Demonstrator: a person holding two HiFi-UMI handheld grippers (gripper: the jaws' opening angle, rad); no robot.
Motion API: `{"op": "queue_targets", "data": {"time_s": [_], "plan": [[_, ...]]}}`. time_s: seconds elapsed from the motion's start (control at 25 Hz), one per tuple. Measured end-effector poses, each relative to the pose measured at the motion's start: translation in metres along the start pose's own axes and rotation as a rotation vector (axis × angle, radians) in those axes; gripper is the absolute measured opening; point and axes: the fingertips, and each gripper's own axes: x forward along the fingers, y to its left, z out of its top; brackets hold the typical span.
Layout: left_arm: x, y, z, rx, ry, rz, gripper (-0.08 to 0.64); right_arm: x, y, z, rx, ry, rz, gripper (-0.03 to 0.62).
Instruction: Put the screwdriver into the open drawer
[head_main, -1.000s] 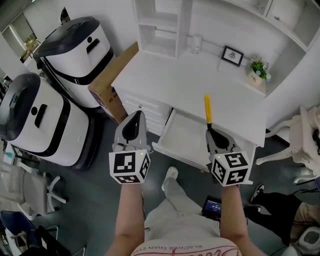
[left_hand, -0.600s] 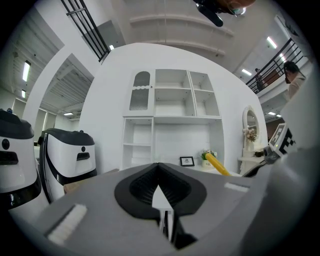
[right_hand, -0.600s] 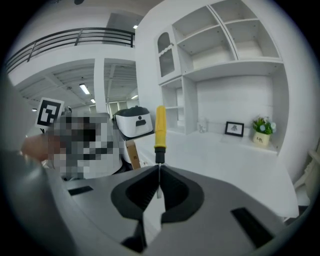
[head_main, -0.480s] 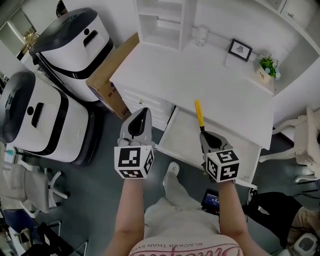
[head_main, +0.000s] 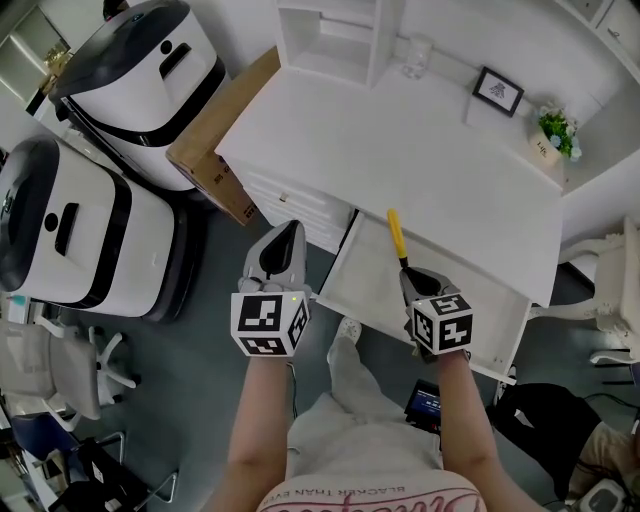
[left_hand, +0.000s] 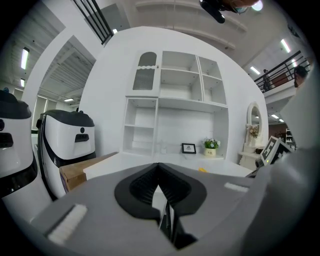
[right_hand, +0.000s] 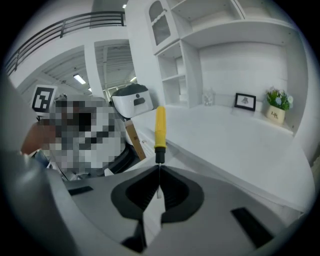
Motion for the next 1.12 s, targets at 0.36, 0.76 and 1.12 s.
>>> {"op": "queue_targets", "data": {"time_s": [0.36, 0.76, 1.12], "plan": [[0.02, 0.021, -0.021, -0.02, 0.054, 0.013, 0.008, 0.038, -0.009, -0.034, 0.005, 0.144, 0.019, 0.017], [0.052, 0.028, -0.046, -0.026, 0.12, -0.006, 0.008, 0.081, -0.018, -0.066, 0.025, 0.282, 0.036, 0.017], [0.072, 0.031, -0.062, -0.042, 0.169, -0.012, 0.008, 0.112, -0.03, -0.091, 0.059, 0.398, 0.038, 0.017]]}}
